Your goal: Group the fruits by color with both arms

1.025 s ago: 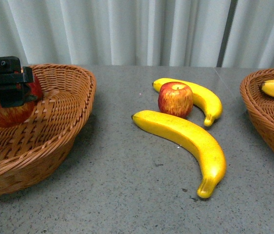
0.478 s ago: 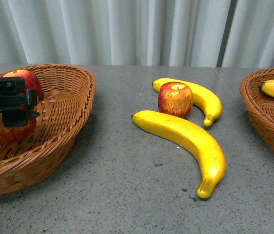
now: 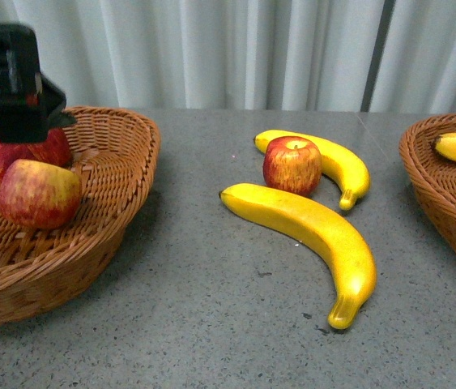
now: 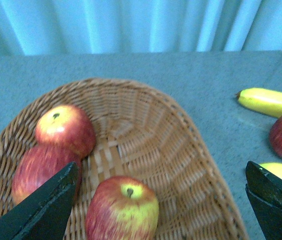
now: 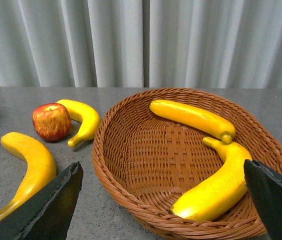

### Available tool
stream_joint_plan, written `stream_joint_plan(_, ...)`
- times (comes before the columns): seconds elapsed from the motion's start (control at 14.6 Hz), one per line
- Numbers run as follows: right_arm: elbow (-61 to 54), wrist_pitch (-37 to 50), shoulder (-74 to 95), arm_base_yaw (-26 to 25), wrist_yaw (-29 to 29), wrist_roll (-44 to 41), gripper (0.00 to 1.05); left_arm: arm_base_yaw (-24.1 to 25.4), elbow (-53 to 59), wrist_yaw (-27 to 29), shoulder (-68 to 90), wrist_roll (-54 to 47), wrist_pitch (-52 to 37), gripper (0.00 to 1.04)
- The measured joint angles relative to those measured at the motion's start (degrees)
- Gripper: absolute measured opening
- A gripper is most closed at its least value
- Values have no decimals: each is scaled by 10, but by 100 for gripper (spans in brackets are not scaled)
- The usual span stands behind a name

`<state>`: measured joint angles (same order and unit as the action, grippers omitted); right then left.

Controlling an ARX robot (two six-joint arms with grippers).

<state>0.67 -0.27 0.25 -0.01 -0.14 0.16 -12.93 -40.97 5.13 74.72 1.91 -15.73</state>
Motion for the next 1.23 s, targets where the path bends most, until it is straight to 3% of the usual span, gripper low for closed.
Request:
stream_joint_plan(0.48, 0, 0, 0, 0, 0, 0, 98, -111, -270, -80, 268, -84, 57, 98)
stream_joint_plan(0.75, 0, 0, 0, 0, 0, 0, 98, -138, -362, -113, 367, -99, 61, 98)
stream_joint_plan(1.23, 0, 0, 0, 0, 0, 0, 98, -150, -420, -133, 458, -99, 82, 98)
